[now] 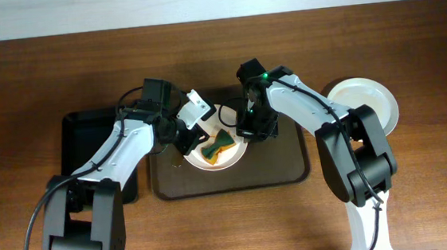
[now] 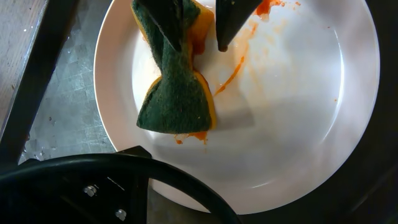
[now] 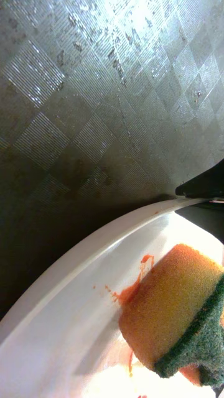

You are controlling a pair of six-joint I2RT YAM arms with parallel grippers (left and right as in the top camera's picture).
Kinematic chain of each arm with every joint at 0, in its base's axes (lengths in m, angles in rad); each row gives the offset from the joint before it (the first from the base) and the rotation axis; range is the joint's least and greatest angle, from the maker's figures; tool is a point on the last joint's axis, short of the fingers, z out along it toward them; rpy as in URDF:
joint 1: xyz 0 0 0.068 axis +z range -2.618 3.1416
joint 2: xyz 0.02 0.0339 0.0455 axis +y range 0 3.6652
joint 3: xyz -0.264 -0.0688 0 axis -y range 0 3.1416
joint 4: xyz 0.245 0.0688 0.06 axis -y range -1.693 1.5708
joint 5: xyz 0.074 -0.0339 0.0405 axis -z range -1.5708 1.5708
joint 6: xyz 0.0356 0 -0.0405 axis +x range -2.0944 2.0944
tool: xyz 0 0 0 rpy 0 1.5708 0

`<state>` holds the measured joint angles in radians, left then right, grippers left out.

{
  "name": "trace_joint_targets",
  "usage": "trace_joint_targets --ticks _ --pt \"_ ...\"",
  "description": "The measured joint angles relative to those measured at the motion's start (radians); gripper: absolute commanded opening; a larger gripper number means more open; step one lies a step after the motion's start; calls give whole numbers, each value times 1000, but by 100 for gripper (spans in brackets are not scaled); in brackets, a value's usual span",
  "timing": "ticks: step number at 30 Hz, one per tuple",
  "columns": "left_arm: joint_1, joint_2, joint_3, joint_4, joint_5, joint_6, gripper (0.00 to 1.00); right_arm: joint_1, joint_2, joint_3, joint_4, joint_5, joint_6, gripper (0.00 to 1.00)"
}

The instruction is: Clean dirty plates on tray and stack at the side

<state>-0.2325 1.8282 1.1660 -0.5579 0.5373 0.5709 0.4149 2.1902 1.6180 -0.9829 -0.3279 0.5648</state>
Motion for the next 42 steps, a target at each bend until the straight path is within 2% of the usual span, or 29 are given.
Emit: trace_joint_targets --ticks 17,20,22,24,26,30,34,35,36,42 --pt "0 0 0 0 2 0 18 0 0 0 0 0 0 4" --pt "0 0 0 0 3 0 20 0 0 0 0 0 0 4" --pt "0 0 0 0 2 0 24 0 0 0 0 0 -1 10" --pt "0 0 0 0 3 -6 27 0 0 0 -1 1 2 26" --pt "1 0 1 0 -3 -29 27 0 0 0 -3 1 4 28" --pt "32 0 7 0 -67 -106 37 -2 0 0 -7 1 -8 31" --pt "117 0 9 -9 -110 -222 30 -6 -1 24 -59 43 -24 36" --pt "141 0 9 -10 -118 -245 30 -8 -3 47 -74 68 -27 44" --pt "159 0 9 -11 -124 -261 30 -9 -10 69 -80 84 -39 45" --pt "180 0 2 -6 -135 -306 31 -4 -87 146 -79 62 -68 45"
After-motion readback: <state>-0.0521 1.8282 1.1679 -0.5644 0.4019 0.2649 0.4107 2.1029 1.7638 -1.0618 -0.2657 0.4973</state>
